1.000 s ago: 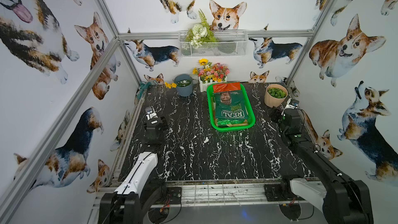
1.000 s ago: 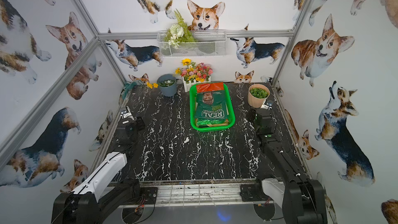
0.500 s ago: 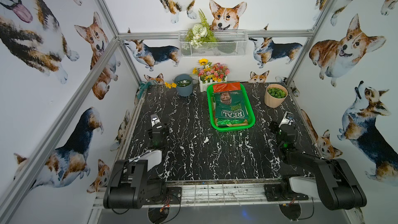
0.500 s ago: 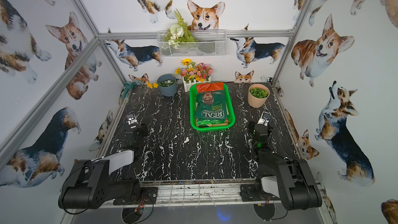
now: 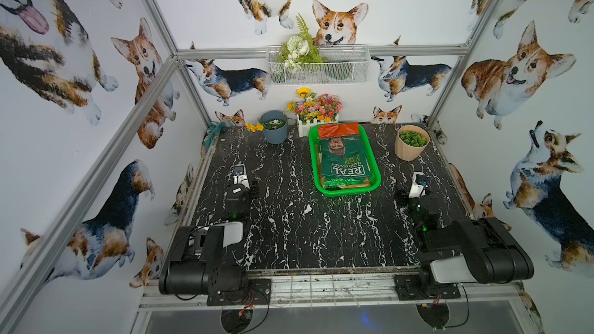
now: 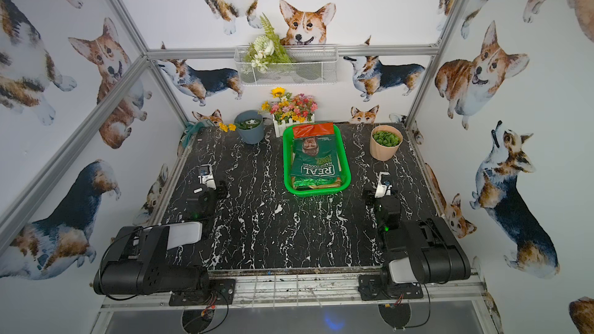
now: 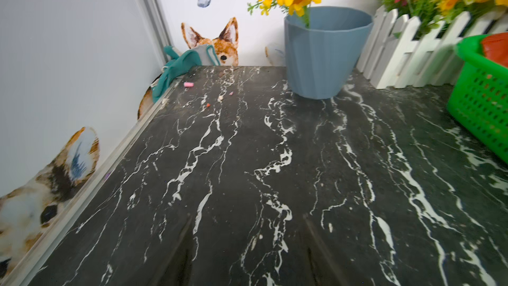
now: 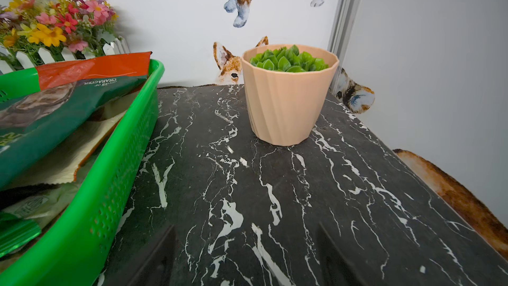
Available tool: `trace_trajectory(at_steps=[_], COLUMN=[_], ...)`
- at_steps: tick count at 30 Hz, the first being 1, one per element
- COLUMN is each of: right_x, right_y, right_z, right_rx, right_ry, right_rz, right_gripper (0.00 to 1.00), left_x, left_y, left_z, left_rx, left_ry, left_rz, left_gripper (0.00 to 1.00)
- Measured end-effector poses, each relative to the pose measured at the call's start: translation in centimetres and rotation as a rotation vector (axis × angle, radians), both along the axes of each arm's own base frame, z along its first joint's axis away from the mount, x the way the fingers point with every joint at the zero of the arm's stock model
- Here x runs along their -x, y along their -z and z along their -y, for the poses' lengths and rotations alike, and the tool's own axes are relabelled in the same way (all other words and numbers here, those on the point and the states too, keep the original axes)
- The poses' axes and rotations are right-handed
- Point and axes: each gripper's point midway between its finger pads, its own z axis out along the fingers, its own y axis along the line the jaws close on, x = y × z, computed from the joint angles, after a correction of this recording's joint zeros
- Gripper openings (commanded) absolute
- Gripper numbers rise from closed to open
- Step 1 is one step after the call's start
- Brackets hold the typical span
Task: Put the potato chips into the basket
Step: Reset both arms
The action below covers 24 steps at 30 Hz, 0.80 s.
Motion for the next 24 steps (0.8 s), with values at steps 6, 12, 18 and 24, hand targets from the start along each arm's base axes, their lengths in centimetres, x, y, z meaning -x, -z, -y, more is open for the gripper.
trace_trajectory(at_steps=[6, 12, 18, 24], right_x=[-0.7, -0.7, -0.6, -0.7], right_y=[-1.2, -1.5, -1.5, -1.5], right_z=[0.8, 1.6, 1.8, 1.8], right_rx=[0.0, -0.01, -0.016, -0.016], right_ry=[0.043, 0.095, 0.107, 0.108], right_rz=[0.038, 0.05, 0.051, 0.052], right_gripper=[0.86, 1.0, 1.0, 1.0], left_x=[0.9, 0.8, 0.2, 0.1], left_y=[2.0, 1.4, 0.6, 0.4], left_z=[0.2, -0.7, -0.8, -0.8], left_rx=[0.003, 0.003, 0.001, -0.004], left_ry=[0.012, -0.061, -0.093, -0.109], left_rz=[0.008, 0.055, 0.082, 0.086], left_gripper=[0.68, 1.0, 1.0, 1.0])
